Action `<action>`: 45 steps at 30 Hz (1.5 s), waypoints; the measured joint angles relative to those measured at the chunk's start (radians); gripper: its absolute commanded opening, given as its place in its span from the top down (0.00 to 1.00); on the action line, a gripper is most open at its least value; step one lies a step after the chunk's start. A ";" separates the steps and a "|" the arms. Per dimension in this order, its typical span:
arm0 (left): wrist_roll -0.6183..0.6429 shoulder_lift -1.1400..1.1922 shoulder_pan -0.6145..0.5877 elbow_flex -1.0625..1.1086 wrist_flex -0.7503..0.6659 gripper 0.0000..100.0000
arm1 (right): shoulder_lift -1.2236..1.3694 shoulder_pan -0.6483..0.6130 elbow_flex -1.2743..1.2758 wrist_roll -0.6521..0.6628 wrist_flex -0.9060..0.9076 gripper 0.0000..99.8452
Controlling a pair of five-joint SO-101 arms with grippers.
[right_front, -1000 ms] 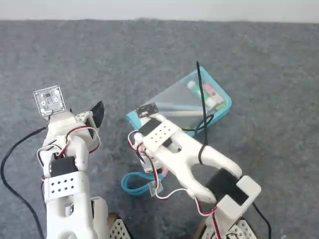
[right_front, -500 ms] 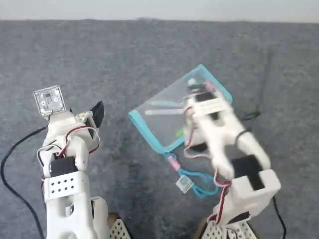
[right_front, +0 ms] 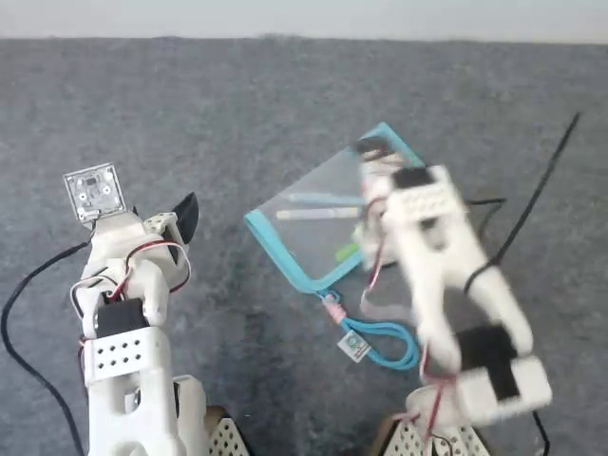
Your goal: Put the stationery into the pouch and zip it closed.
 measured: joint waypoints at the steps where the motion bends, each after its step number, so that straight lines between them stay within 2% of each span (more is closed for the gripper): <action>1: 0.000 0.000 0.000 0.000 0.000 0.70 | -0.055 -0.055 0.051 -0.012 -0.009 0.85; 4: 0.000 0.000 0.000 0.000 0.000 0.70 | -0.209 -0.192 0.193 -0.072 -0.040 0.75; 7: 0.000 0.000 0.000 0.000 0.000 0.70 | -0.282 -0.259 0.270 -0.141 -0.074 0.73; 12: 0.000 0.000 0.000 0.000 0.000 0.70 | -0.264 -0.279 0.284 -0.161 -0.133 0.75; 22: 0.000 0.000 0.000 0.000 0.000 0.70 | -0.048 -0.305 0.284 -0.161 -0.215 0.75; 24: 0.000 0.000 0.000 0.000 0.000 0.70 | -0.029 -0.304 0.284 -0.161 -0.224 0.80; 29: 0.000 0.000 0.000 0.000 0.000 0.70 | 0.005 -0.304 0.284 -0.161 -0.244 0.99; 31: 0.000 0.000 0.000 0.000 0.000 0.70 | 0.012 -0.296 0.284 -0.161 -0.252 0.99; 34: 0.000 0.000 0.000 0.000 0.000 0.70 | 0.020 -0.265 0.284 -0.153 -0.252 0.99; 38: 0.000 0.000 0.000 0.000 0.000 0.70 | 0.023 -0.158 0.281 -0.120 -0.247 0.99; 43: 0.000 0.000 0.000 0.000 0.000 0.70 | 0.025 0.087 0.219 0.017 -0.169 0.99; 45: 0.000 0.000 0.000 0.000 0.000 0.74 | 0.025 0.206 0.175 0.032 -0.157 0.99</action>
